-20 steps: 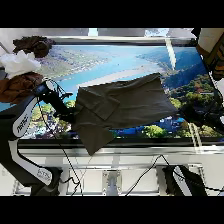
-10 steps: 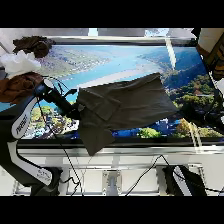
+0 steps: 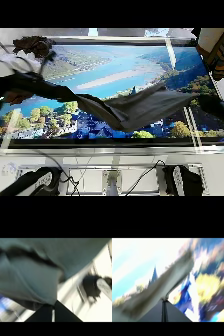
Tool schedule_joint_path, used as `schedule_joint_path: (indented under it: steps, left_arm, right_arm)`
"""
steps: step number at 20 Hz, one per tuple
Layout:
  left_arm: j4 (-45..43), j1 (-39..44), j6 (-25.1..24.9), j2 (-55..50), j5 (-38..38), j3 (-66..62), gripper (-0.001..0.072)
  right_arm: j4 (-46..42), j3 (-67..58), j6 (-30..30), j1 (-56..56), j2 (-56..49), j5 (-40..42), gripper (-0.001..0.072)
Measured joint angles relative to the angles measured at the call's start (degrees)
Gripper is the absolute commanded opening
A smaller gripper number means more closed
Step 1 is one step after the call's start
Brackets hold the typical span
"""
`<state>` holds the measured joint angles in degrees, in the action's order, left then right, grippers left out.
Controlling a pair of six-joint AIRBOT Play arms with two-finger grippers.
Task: Fold the shirts.
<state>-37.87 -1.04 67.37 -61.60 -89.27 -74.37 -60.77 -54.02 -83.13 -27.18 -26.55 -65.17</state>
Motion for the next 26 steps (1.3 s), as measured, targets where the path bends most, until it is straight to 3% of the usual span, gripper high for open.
schedule_joint_path:
  steps: [4,9,12,18,22,26]
  left_arm:
    - [-5.0,0.0,2.6,15.3,13.9,-4.1,0.0006]
    - [-21.7,0.0,8.3,21.8,24.5,-14.3,0.0006]
    - [-29.6,0.0,12.2,20.9,26.3,-16.5,0.0006]
    - [-30.7,0.0,14.3,16.3,28.3,-17.7,0.0006]
    - [-29.2,0.0,14.7,15.6,29.7,-20.0,0.0006]
    - [-28.5,0.0,14.5,16.5,29.4,-24.7,0.0006]
  right_arm:
    - [-9.8,-11.7,-1.6,0.0,6.1,-0.4,0.0022]
    - [-17.8,-24.6,-2.1,0.1,5.5,5.4,0.0022]
    - [-13.0,-28.2,0.8,0.1,0.5,7.5,0.0022]
    - [4.9,-30.1,8.9,0.1,-9.2,8.7,0.0022]
    - [5.7,-31.1,11.0,0.1,-10.2,7.7,0.0023]
    - [1.0,-34.8,11.6,0.1,-9.3,4.7,0.0022]
